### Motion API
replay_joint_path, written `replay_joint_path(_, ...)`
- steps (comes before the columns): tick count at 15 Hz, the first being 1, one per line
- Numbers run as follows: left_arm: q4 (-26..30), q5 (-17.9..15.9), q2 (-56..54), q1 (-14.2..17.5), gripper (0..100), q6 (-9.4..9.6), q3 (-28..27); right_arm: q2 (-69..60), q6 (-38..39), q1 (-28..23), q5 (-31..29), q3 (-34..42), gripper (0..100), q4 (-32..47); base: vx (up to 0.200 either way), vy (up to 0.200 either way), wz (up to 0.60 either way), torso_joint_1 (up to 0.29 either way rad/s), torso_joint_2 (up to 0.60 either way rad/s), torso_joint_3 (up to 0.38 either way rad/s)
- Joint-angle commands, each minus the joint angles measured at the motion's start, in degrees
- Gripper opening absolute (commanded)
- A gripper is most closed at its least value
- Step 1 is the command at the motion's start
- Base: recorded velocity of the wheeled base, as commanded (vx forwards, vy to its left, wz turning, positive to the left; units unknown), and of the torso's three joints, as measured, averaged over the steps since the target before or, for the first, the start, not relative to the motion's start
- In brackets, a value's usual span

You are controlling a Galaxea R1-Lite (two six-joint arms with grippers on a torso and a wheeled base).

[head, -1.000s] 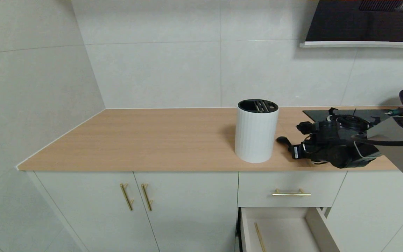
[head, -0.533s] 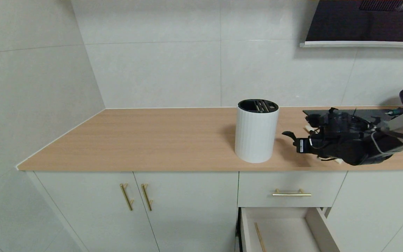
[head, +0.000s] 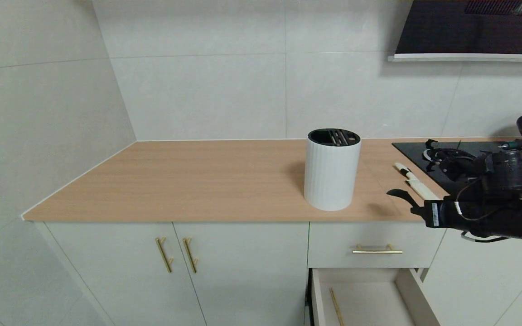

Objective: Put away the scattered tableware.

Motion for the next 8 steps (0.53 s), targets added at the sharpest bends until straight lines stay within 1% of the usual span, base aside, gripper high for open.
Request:
replay_joint_path(1,-0.02,0.04,0.00,0.00,100,-0.01,0.00,-6.35,-0.12,0.19,0.07,6.08,0,-0.14,0.000,0.000,0.00,0.000,0.00,0.000)
replay_joint_path(2,-0.02,0.04,0.00,0.00,100,-0.01,0.00,-6.79,-0.21,0.19,0.07,8.72,0,-0.32,0.000,0.000,0.00,0.000,0.00,0.000)
replay_joint_path(3,0.07,0.04,0.00,0.00,100,-0.01,0.00,-6.79,-0.21,0.19,0.16,9.59,0,-0.41,0.000,0.000,0.00,0.000,0.00,0.000)
replay_joint_path(5,-0.02,0.04,0.00,0.00,100,-0.01,0.00,-6.53,-0.56,0.36,0.16,10.21,0,-0.41,0.000,0.000,0.00,0.000,0.00,0.000)
replay_joint_path(8,-0.02,0.04,0.00,0.00,100,-0.01,0.00,-5.92,-1.35,2.12,0.07,10.82,0,-0.41,0.000,0.000,0.00,0.000,0.00,0.000)
